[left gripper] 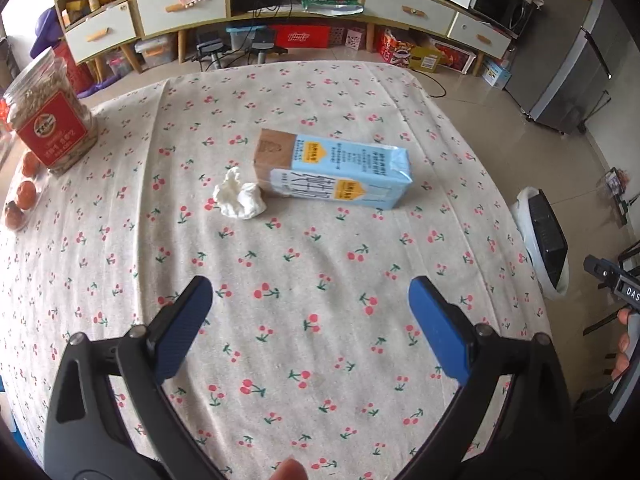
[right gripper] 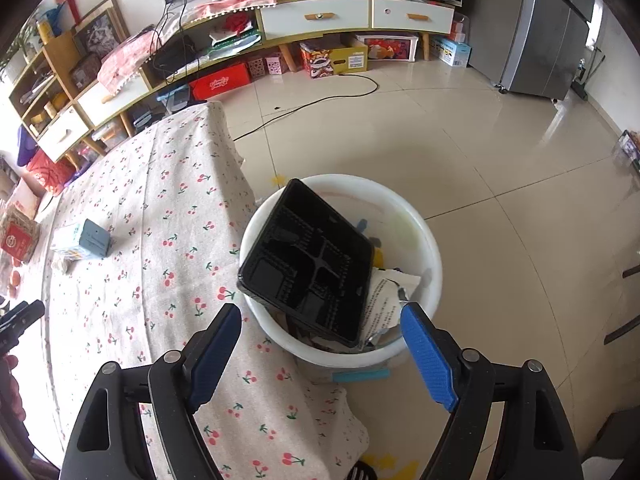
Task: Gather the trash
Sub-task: 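Grasp the crumpled white tissue with the left tool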
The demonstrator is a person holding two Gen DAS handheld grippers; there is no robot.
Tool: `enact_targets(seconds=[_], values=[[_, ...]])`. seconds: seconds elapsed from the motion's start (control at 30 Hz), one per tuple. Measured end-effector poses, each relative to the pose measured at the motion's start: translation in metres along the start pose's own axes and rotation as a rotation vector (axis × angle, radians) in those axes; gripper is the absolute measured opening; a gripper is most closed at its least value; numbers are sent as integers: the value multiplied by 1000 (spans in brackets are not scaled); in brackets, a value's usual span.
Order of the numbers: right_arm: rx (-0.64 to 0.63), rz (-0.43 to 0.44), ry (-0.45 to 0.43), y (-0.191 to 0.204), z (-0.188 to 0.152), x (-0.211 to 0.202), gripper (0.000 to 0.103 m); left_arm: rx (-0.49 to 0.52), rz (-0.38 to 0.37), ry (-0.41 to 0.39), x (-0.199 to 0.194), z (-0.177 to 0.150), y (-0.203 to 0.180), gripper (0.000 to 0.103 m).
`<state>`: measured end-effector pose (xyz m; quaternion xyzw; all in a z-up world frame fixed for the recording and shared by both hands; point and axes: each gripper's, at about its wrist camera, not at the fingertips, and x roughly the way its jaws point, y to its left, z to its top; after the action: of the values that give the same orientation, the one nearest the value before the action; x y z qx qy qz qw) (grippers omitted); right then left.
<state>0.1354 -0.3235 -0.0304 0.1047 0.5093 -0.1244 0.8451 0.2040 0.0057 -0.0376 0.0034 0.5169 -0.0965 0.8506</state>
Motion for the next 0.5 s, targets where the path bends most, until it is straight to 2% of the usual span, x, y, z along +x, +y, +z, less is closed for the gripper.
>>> enact_targets(seconds=[0.23, 0.3, 0.4, 0.5], values=[[-55, 16, 21, 39, 5, 17, 83, -74, 67, -6, 26, 13, 35, 98], [-67, 18, 25, 49, 7, 20, 83, -90, 69, -11, 33, 18, 42, 94], [-80, 27, 31, 61, 8, 23, 83, -87, 67, -11, 46, 25, 45, 78], [-95, 31, 34, 74, 8, 26, 84, -103, 48, 7, 59, 29, 48, 55]])
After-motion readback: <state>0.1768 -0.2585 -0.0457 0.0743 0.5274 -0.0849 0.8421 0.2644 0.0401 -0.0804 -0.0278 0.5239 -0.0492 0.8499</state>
